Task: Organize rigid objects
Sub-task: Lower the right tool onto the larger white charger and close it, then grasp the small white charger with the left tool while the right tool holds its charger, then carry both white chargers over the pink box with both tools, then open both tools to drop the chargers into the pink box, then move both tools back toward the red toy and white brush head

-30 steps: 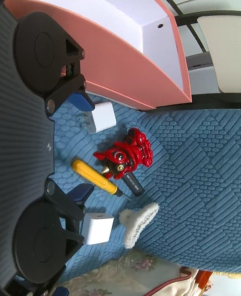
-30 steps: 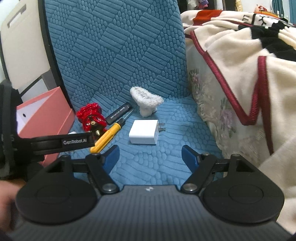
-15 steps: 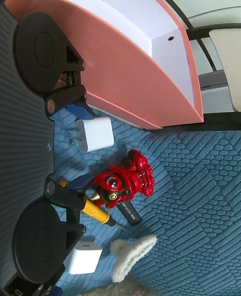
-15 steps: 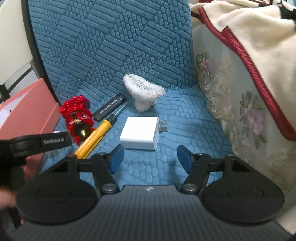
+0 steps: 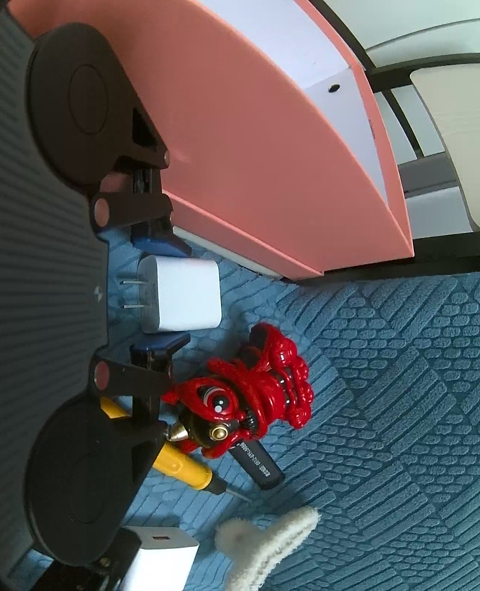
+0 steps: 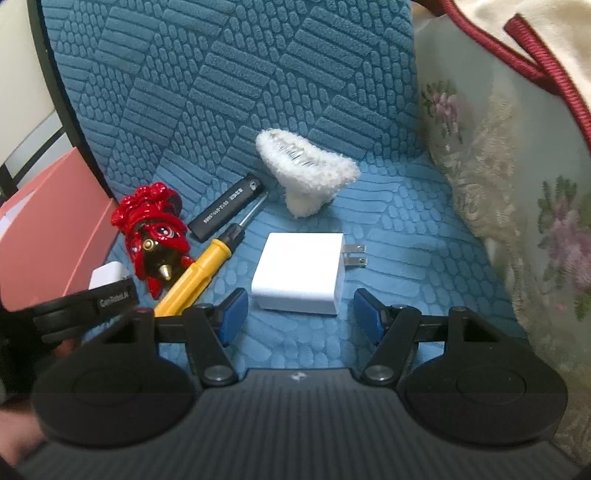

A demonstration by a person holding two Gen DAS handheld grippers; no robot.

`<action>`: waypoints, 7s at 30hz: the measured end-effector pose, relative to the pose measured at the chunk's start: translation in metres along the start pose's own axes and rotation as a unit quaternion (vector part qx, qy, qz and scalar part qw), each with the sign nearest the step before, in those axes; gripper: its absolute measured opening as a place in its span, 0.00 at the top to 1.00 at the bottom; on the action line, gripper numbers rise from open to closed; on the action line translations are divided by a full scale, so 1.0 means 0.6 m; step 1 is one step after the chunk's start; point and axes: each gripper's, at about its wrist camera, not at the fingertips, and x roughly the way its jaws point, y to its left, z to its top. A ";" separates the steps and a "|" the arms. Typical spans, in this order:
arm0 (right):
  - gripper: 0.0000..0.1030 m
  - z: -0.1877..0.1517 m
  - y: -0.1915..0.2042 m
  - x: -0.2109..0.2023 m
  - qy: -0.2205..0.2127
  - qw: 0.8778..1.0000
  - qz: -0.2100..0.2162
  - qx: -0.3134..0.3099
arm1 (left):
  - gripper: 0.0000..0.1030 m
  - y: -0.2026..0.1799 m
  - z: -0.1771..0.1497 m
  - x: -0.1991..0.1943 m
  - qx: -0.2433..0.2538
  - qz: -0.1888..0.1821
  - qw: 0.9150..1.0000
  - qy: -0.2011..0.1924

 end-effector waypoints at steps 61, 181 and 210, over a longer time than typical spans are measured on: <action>0.46 -0.070 -0.011 -0.090 0.044 0.998 -0.034 0.014 | 0.53 0.039 -0.113 -0.125 0.051 -0.125 0.988 0.070; 0.38 -0.032 0.492 -0.187 0.112 0.970 0.118 -0.182 | 0.47 0.618 0.045 -0.195 -0.132 -0.131 0.976 0.118; 0.38 -0.039 0.267 -0.460 -0.026 0.987 0.083 -0.136 | 0.47 0.447 0.003 -0.507 -0.082 -0.195 0.977 0.013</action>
